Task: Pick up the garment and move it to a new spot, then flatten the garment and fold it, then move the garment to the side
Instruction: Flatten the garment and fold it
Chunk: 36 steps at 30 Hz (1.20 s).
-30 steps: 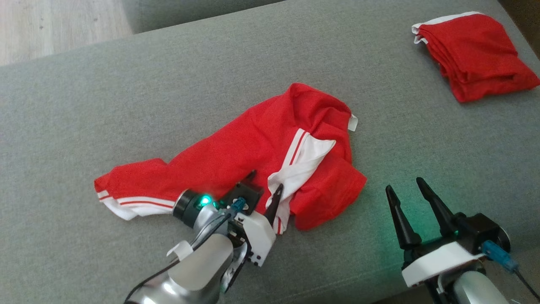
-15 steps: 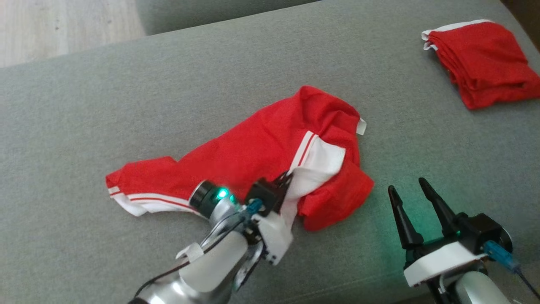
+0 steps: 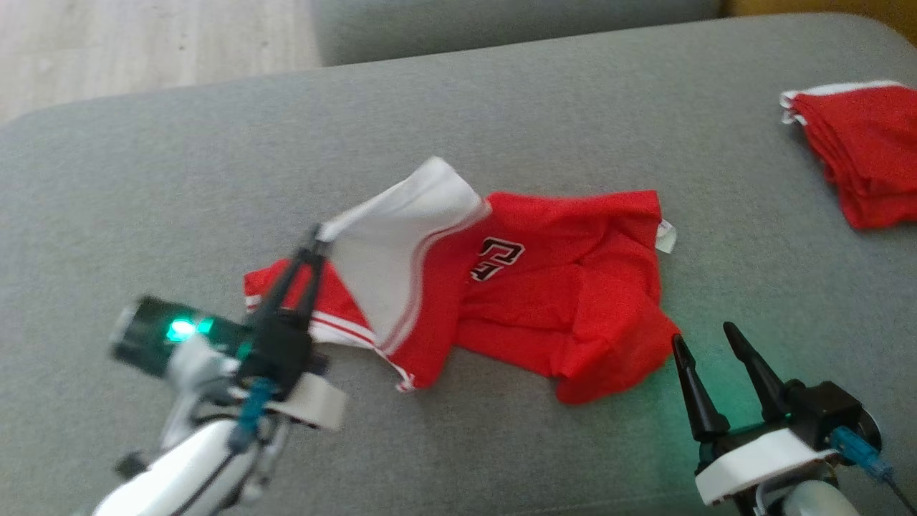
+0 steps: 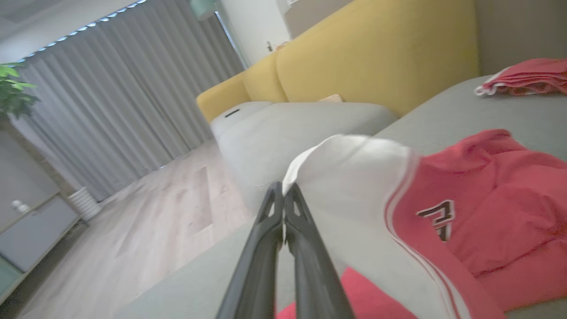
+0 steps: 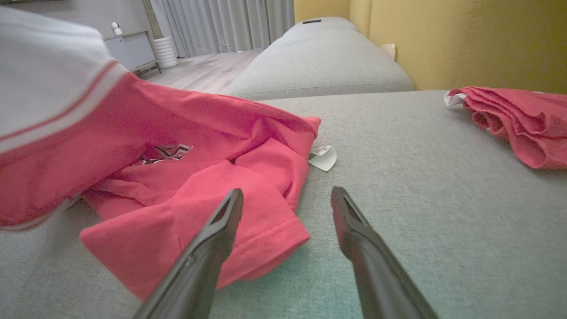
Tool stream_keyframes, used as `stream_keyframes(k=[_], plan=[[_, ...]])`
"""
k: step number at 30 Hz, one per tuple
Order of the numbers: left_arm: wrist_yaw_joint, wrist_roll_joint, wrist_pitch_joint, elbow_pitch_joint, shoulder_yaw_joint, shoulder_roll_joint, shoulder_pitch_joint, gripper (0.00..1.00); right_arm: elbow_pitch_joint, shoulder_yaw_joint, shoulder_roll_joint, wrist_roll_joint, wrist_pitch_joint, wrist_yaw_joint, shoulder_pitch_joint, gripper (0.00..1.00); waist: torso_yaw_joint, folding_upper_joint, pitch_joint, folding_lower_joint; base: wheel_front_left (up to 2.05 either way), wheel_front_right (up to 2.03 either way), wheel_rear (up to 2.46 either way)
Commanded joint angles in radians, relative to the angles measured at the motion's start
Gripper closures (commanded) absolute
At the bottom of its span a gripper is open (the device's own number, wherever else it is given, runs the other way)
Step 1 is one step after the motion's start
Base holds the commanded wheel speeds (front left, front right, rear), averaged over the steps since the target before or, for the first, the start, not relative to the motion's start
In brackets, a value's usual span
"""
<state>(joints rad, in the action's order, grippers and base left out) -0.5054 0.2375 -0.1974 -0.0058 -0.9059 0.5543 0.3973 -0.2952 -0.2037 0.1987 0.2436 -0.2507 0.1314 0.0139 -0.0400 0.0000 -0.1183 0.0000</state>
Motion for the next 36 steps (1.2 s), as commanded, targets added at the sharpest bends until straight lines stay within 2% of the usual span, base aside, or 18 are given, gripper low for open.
stream_keyframes(k=[1, 5, 8, 11, 14, 21, 25, 28, 36], plan=[[-0.028, -0.016, 0.024, -0.073, 0.067, 0.069, 0.029, 1.0, 0.026, -0.015, 0.008, -0.008, -0.011, -0.001, -0.008, 0.0, 0.024, 0.0, 0.011, 0.0, 0.0, 0.0, 0.0], [-0.119, -0.022, 0.096, -0.241, 0.132, 0.192, -0.039, 1.0, 0.027, -0.007, 0.013, -0.013, -0.011, -0.001, -0.007, 0.0, 0.054, 0.0, 0.013, 0.0, 0.0, 0.0, 0.0], [-0.184, -0.01, 0.126, -0.31, 0.179, 0.27, -0.107, 1.0, 0.032, -0.003, 0.021, -0.014, -0.011, -0.001, -0.006, 0.0, 0.075, 0.0, 0.005, 0.0, 0.0, 0.0, 0.0], [-0.232, 0.016, 0.126, -0.339, 0.219, 0.317, -0.165, 1.0, 0.038, -0.003, 0.035, -0.013, -0.011, -0.001, -0.005, 0.0, 0.101, 0.0, -0.009, 0.0, 0.0, 0.0, 0.0], [-0.258, 0.055, 0.106, -0.324, 0.252, 0.34, -0.214, 1.0, 0.044, -0.012, 0.053, -0.011, -0.011, -0.001, -0.01, 0.0, 0.122, 0.0, -0.024, 0.0, 0.0, 0.0, 0.0], [-0.28, 0.163, 0.046, -0.231, 0.315, 0.343, -0.306, 1.0, 0.062, -0.042, 0.117, 0.002, -0.011, -0.001, -0.041, 0.0, 0.154, 0.0, -0.059, 0.0, 0.0, 0.0, 0.0], [-0.262, 0.231, -0.013, -0.168, 0.362, 0.321, -0.346, 1.0, 0.079, -0.092, 0.185, 0.034, -0.011, -0.001, -0.087, 0.0, 0.166, 0.0, -0.086, 0.0, 0.0, 0.0, 0.0], [-0.244, 0.251, -0.038, -0.134, 0.381, 0.301, -0.353, 1.0, 0.072, -0.188, 0.236, 0.119, -0.011, -0.001, -0.124, 0.0, 0.173, 0.0, -0.101, 0.0, 0.0, 0.0, 0.0], [-0.196, 0.231, -0.055, -0.085, 0.371, 0.257, -0.304, 1.0, 0.102, -0.513, 0.368, 0.461, 0.059, -0.001, -0.263, 0.0, 0.192, 0.0, -0.121, 0.0, 0.0, 0.0, 0.0]])
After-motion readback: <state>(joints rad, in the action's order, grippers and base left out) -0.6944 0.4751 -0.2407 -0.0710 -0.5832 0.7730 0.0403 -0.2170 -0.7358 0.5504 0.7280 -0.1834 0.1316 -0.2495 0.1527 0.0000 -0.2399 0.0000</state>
